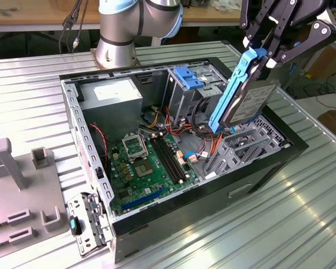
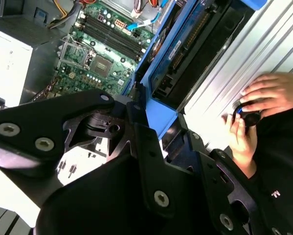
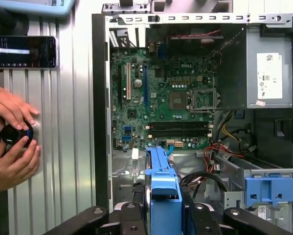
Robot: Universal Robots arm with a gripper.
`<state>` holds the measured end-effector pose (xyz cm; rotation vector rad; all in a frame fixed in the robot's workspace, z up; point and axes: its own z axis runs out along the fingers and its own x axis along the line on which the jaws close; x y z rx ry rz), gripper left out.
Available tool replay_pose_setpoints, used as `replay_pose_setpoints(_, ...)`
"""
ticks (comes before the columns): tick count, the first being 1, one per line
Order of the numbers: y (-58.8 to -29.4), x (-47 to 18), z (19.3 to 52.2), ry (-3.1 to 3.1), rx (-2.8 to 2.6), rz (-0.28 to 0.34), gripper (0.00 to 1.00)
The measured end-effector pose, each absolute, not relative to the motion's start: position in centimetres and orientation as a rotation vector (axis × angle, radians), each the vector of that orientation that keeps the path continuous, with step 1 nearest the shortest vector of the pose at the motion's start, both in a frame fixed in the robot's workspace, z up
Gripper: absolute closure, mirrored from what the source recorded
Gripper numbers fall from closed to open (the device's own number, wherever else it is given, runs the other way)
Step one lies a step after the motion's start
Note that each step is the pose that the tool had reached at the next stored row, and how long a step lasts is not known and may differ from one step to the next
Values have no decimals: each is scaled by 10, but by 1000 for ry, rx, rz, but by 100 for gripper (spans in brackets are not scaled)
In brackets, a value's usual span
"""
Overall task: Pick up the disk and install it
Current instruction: 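Insert the disk into the insertion slot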
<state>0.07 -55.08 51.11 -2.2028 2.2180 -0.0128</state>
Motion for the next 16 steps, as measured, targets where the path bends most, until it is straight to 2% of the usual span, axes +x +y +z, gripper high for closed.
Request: replay_pose_setpoints(16,-560,56,476,2183,-2238,-14,63)
